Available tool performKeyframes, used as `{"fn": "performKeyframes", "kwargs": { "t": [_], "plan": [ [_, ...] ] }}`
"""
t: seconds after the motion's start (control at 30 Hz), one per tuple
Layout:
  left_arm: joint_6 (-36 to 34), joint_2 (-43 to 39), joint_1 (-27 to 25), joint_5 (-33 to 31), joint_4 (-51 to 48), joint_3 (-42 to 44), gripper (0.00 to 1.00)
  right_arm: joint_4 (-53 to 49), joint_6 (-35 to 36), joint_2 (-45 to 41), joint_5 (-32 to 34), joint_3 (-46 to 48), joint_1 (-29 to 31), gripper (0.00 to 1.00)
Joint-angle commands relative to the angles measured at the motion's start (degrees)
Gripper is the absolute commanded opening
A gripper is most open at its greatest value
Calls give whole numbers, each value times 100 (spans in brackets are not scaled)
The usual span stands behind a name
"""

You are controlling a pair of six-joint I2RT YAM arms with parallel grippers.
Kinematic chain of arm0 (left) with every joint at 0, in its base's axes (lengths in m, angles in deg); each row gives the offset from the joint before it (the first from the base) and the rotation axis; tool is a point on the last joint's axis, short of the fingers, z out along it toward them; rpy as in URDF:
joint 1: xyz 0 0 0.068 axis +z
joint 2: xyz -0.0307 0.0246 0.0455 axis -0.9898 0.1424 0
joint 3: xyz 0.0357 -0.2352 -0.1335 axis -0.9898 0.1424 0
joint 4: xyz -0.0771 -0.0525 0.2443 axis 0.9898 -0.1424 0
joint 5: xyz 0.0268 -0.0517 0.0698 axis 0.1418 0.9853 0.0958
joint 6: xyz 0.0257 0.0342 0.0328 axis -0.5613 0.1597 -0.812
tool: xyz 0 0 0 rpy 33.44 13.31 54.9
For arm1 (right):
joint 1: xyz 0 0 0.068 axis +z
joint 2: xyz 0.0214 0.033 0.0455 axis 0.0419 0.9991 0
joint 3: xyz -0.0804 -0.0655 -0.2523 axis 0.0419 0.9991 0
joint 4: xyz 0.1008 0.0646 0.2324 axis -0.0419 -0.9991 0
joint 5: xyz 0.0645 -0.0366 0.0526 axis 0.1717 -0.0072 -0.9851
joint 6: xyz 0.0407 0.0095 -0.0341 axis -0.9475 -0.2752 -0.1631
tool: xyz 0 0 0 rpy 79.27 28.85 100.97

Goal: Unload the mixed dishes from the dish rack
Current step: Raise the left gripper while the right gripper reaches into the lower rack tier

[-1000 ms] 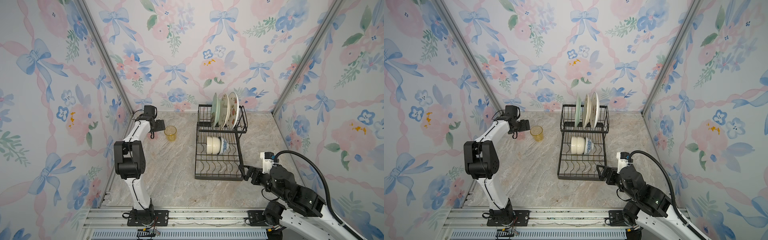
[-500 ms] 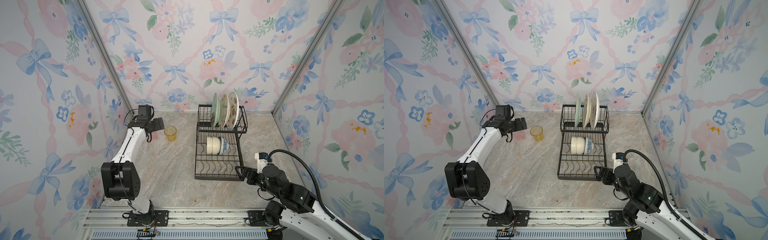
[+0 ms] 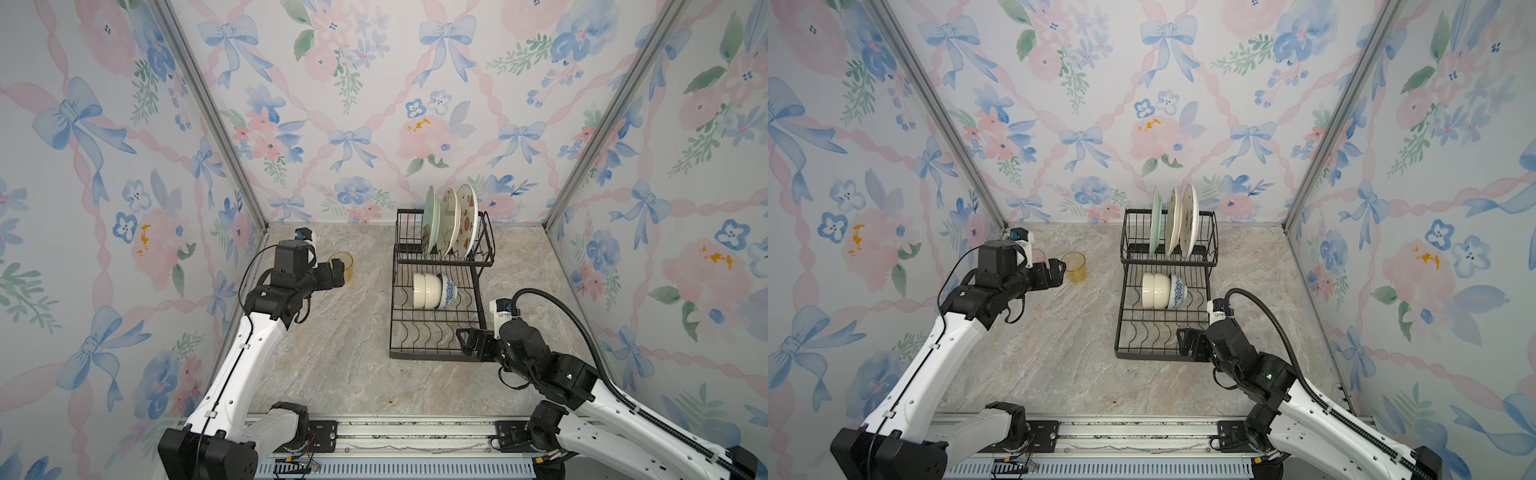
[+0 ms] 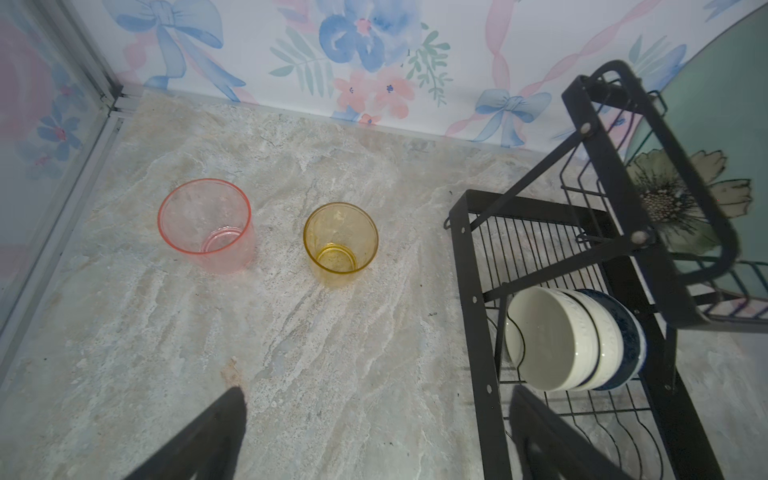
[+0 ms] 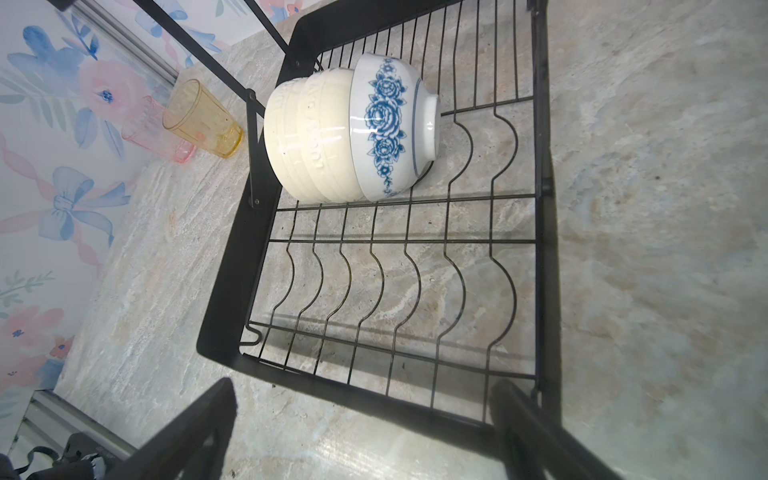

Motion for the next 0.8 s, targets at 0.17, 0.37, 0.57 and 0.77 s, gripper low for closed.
{"fn": "performKeyframes", "kwargs": {
  "t": [0.17, 0.37, 0.57, 0.77],
  "plan": [
    [279, -1312, -211, 634, -1, 942, 98, 1657, 218, 851, 428, 22, 172, 97],
    [257, -1868, -219, 817, 3, 1325, 98, 2210, 598, 1632, 680, -160, 239, 97],
    [349, -1916, -238, 1338, 226, 1651, 98, 2378, 533, 2105, 1170, -228, 240, 97],
    [436, -1815, -336, 1468, 544, 1752, 98, 2941, 893, 2176, 885, 45, 61, 97]
  ]
}}
